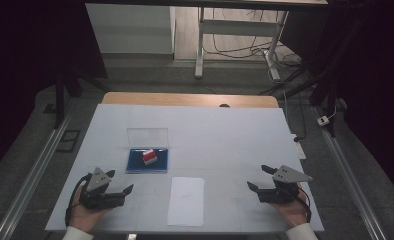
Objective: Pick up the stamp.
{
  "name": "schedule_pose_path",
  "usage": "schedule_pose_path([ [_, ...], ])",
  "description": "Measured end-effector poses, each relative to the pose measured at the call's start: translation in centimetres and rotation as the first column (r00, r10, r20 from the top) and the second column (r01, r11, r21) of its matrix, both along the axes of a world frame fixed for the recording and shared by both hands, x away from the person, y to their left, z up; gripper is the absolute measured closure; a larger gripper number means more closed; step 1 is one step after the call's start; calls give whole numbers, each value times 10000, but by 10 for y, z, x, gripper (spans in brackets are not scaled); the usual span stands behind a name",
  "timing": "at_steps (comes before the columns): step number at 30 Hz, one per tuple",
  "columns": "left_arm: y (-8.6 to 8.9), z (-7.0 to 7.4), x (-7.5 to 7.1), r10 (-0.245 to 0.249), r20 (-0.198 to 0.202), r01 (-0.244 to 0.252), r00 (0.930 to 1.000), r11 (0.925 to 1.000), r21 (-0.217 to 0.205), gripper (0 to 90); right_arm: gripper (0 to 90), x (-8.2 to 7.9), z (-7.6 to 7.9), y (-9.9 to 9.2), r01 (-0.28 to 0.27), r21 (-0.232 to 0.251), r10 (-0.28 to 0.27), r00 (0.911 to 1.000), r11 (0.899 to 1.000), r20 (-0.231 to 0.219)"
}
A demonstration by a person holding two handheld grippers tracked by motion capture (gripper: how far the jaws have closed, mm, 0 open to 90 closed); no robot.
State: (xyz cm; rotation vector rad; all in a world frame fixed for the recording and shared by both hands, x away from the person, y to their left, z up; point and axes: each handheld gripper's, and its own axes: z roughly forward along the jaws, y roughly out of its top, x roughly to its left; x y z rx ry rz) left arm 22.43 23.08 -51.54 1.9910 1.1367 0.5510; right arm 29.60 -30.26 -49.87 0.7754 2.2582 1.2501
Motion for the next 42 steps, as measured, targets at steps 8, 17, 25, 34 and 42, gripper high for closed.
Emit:
schedule_pose_path([
  [8,2,1,-1,-64,101,65,9999,10000,-18,196,220,1,0,-1,47,55,-46,9999,10000,-154],
  [17,3,2,0,-213,158,213,9996,9998,21,206,231,1,-1,1,-7,-17,6,9999,10000,-139],
  [25,2,15,0,-383,342,375,9987,9990,250,222,235,1,-2,0,3,92,-1,9997,10000,-225],
  [34,6,25,8,-371,141,371,9992,9993,68,221,239,0,-2,1,-5,18,5,9997,10000,-240],
  [42,6,34,19,-435,-53,435,9990,9991,-21,221,240,0,-4,3,5,-167,-10,9995,9999,-301],
])
